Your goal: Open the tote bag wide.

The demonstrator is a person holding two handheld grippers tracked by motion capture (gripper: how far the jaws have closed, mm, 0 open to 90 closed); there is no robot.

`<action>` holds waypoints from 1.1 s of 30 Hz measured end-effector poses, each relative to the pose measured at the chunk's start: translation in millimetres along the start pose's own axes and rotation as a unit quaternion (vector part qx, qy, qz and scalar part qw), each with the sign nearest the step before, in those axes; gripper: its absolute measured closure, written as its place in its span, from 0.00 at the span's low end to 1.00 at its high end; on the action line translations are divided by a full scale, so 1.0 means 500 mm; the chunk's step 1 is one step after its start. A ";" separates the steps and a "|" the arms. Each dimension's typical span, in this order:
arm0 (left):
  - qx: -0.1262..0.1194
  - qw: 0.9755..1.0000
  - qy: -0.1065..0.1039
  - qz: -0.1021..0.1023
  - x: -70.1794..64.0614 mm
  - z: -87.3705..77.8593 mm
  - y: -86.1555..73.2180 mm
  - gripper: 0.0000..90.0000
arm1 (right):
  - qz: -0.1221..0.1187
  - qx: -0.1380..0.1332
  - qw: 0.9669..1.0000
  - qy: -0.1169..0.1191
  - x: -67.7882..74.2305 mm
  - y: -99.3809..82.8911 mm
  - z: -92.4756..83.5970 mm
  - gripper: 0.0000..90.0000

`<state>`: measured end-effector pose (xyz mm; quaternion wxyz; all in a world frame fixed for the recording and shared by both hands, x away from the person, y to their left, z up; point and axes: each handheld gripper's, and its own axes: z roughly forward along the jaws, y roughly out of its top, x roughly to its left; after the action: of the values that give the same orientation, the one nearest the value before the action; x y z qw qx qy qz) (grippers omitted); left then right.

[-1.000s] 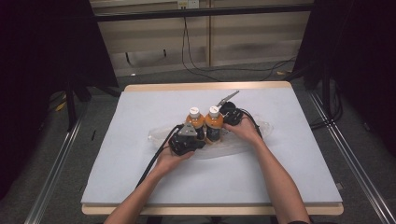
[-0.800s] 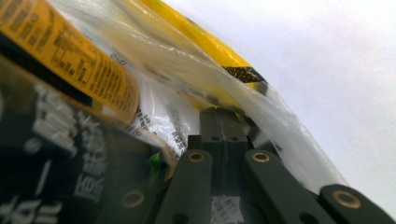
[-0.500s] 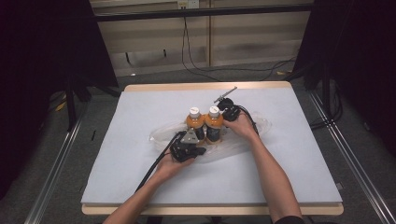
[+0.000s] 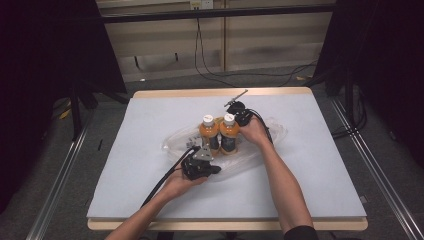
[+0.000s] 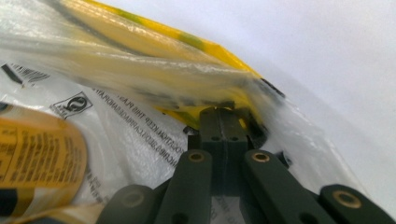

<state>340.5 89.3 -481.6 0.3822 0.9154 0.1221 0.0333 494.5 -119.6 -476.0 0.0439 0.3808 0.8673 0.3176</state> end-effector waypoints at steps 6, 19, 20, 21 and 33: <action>0.006 1.000 -0.027 0.013 -0.013 -0.007 -0.004 1.00 | 0.017 -0.007 1.000 -0.013 -0.006 0.010 0.009 1.00; 0.003 0.999 -0.035 0.015 -0.031 -0.013 -0.010 1.00 | 0.016 0.006 0.999 -0.039 -0.014 0.041 0.024 1.00; 0.013 0.999 -0.033 0.020 -0.030 -0.016 -0.009 1.00 | 0.013 0.007 0.999 -0.045 -0.013 0.044 0.026 1.00; 0.014 0.999 -0.034 0.021 -0.030 -0.017 -0.009 1.00 | 0.008 0.009 0.999 -0.050 -0.012 0.047 0.027 1.00; 0.016 0.998 -0.047 0.029 -0.032 -0.016 -0.005 1.00 | 0.027 -0.008 0.996 -0.089 -0.021 0.060 0.040 1.00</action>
<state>323.1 92.6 -477.4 0.3713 0.9253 0.0777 -0.0004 527.1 -101.4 -476.2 0.1149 0.4304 0.8469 0.2902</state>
